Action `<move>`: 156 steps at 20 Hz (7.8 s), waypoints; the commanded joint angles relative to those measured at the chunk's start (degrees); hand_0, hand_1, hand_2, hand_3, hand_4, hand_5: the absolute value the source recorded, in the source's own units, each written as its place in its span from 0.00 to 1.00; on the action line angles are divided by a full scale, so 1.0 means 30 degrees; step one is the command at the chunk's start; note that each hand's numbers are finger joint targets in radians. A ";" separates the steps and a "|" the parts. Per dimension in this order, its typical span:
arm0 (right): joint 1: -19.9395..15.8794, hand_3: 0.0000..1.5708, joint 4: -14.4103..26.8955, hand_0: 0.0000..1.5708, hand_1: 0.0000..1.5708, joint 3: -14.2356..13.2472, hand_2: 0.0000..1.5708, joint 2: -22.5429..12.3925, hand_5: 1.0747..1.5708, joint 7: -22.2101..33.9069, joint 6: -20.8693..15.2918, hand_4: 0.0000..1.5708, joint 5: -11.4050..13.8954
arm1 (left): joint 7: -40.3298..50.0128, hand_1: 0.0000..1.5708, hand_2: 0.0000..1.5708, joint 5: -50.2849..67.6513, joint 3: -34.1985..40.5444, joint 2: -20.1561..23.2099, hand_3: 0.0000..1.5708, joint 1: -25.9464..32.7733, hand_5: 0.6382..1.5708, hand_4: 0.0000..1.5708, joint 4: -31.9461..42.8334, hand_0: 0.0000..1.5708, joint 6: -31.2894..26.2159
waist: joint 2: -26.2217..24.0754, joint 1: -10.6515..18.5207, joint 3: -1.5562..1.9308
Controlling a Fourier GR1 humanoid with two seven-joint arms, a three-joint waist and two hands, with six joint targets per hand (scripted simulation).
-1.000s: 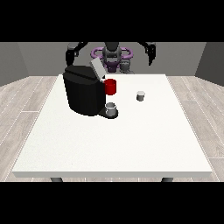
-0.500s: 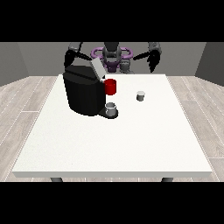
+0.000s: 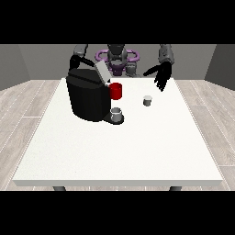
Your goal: Insert the coffee pod into the coffee machine and close the lid
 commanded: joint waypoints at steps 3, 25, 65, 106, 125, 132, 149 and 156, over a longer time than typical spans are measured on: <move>-0.0210 0.00 -0.0119 0.00 0.00 0.1246 0.00 0.0525 1.00 0.0542 -0.0491 0.00 0.1366 | 0.0040 0.00 0.00 -0.1513 0.0081 0.0733 0.00 -0.2112 1.00 0.00 0.3367 0.00 -0.0124 | 0.1122 -0.1011 -0.0007; -0.2020 0.00 0.3966 0.00 0.00 -0.0408 0.00 0.0248 1.00 -0.0797 0.0565 0.00 -0.0185 | -0.2042 0.59 0.65 -0.8837 -0.2681 -0.0691 0.54 -0.4686 1.00 0.26 0.8600 0.59 0.4723 | 0.1699 -0.0464 0.0004; -0.1882 0.00 0.7028 0.00 0.00 -0.1601 0.00 0.0004 1.00 -0.0443 0.0158 0.00 -0.0157 | -0.2273 0.85 0.87 -0.9755 -0.2015 -0.2554 0.86 -0.9653 1.00 0.36 0.9380 0.85 -0.2215 | -0.2492 0.0050 0.0002; -0.6293 0.00 0.5656 0.00 0.00 -0.2689 0.00 -0.0784 1.00 -0.0105 -0.0618 0.11 -0.0124 | -0.1055 0.76 0.79 -0.8601 0.1525 -0.0178 0.76 -1.7103 1.00 0.28 1.1873 0.76 -0.4206 | 0.2640 -0.2385 0.0004; -0.6746 0.00 0.5692 0.00 0.00 -0.2639 0.00 -0.0878 1.00 0.1006 -0.0327 0.00 -0.0242 | -0.1519 0.79 0.80 -0.9344 0.1502 0.0260 0.76 -1.7935 1.00 0.18 1.2190 0.79 -0.3247 | 0.2634 -0.2823 0.0003; -0.6121 0.00 0.5364 0.00 0.00 -0.2530 0.00 -0.0973 1.00 -0.0163 -0.0485 0.00 0.0016 | -0.2599 0.75 0.76 -1.1149 0.0173 0.0791 0.68 -1.7127 1.00 0.00 1.1959 0.75 -0.1633 | 0.3397 -0.3098 0.0004; -0.6248 0.00 0.6552 0.00 0.00 -0.2739 0.00 -0.0787 1.00 -0.1031 -0.1230 0.00 0.0437 | -0.2863 0.77 0.75 -1.0839 0.0943 -0.0013 0.62 -1.8110 1.00 0.00 1.1690 0.77 -0.0640 | 0.3919 -0.2683 0.0013; -0.6871 0.00 0.5688 0.00 0.00 -0.3285 0.00 -0.1881 1.00 -0.0610 0.0043 0.12 -0.0395 | -0.5066 0.69 0.68 -1.1594 0.0761 0.1977 0.51 -1.7694 1.00 0.00 1.1783 0.69 -0.0095 | 0.4720 -0.3124 0.0010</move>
